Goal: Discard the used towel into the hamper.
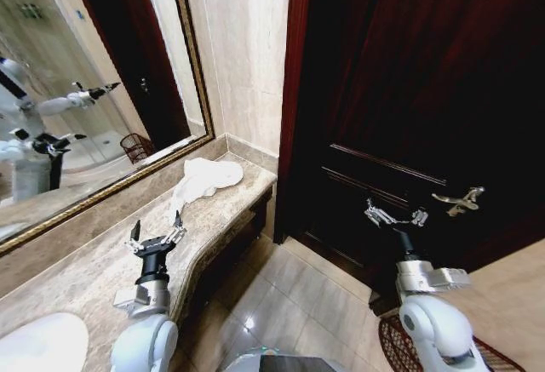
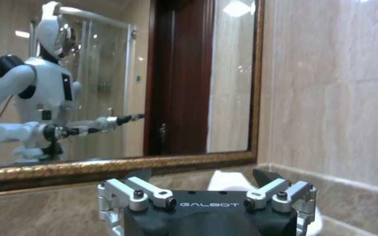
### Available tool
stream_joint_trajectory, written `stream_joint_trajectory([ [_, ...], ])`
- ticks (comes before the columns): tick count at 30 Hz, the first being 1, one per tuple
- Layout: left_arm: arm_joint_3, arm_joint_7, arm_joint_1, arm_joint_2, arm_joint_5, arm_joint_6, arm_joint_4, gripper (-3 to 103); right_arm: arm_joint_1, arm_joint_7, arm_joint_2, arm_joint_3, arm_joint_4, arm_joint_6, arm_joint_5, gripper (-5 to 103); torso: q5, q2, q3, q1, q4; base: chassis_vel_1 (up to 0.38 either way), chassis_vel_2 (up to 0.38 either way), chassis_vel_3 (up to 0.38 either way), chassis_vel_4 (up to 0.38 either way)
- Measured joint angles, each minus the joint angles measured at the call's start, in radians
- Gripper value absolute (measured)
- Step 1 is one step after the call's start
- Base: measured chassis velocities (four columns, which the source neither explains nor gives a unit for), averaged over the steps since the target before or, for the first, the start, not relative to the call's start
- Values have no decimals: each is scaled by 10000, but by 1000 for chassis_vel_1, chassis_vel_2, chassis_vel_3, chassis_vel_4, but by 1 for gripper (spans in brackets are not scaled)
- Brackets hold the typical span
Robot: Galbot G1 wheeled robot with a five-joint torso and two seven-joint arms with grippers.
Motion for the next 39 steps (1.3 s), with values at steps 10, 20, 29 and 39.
stream_joint_trajectory([
  [10, -184, -385, -485, 720, -1288, 998, 391, 101, -43, 4, -17, 21, -96, 80, 6, 100, -3, 0, 0, 0, 0, 0, 0, 0, 0],
  [20, -588, -302, -1690, 2231, -3090, 1968, 1525, 99, -138, -14, -89, 73, -366, 196, -2, 100, -1, 0, 0, 0, -1, 0, 0, 0, 0],
  [29, -710, -180, -2314, 2980, -3712, 2098, 2345, 98, -85, -31, -156, 31, -605, 249, 6, 100, -1, 0, 0, 0, 0, 0, 0, 0, 0],
  [39, -436, 84, -3200, 4040, -4450, 2126, 3397, 98, 37, -114, -33, -178, -808, 243, -205, 100, -2, 0, 0, 0, -1, 0, 0, 0, 0],
])
